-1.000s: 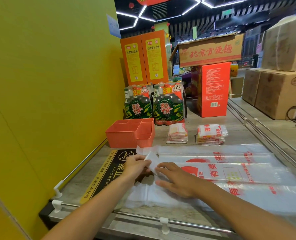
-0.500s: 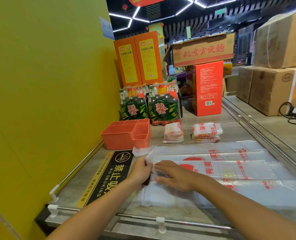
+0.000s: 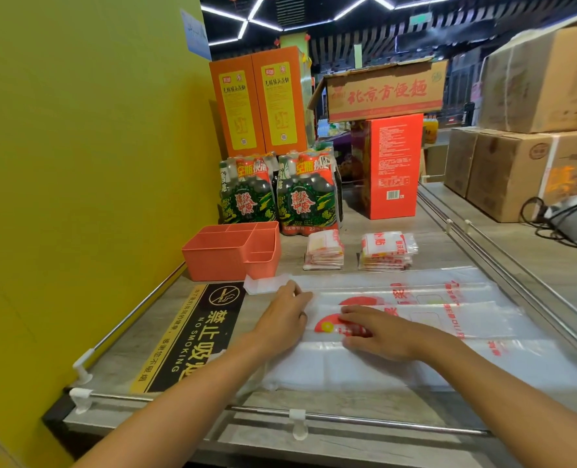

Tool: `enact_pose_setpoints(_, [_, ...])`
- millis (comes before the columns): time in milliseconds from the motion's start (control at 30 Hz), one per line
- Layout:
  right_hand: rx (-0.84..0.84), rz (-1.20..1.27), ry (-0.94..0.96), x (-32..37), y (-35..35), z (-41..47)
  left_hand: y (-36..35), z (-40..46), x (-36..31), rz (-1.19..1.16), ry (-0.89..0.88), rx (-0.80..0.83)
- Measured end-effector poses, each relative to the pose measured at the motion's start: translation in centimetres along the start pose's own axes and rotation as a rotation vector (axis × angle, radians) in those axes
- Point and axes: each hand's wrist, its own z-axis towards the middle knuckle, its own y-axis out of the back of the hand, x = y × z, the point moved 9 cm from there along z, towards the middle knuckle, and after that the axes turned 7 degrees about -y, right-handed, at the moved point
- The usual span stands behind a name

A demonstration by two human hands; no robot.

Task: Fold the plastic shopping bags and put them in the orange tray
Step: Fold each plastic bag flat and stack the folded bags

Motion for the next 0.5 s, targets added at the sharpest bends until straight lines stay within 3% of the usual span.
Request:
enact_pose_setpoints(233, [0.014, 0.009, -0.002, -0.5, -0.5, 0.1, -0.9, -0.2, -0.4, 0.041, -0.11, 0.005])
enact_pose_setpoints(367, [0.014, 0.0, 0.014, -0.3, -0.4, 0.0, -2.2, -1.1, -0.5, 0.069, -0.159, 0.124])
enact_pose_setpoints(500, [-0.024, 0.031, 0.031, 0.2, -0.6, 0.1, -4.6, -2.0, -0.2, 0.071, -0.142, 0.341])
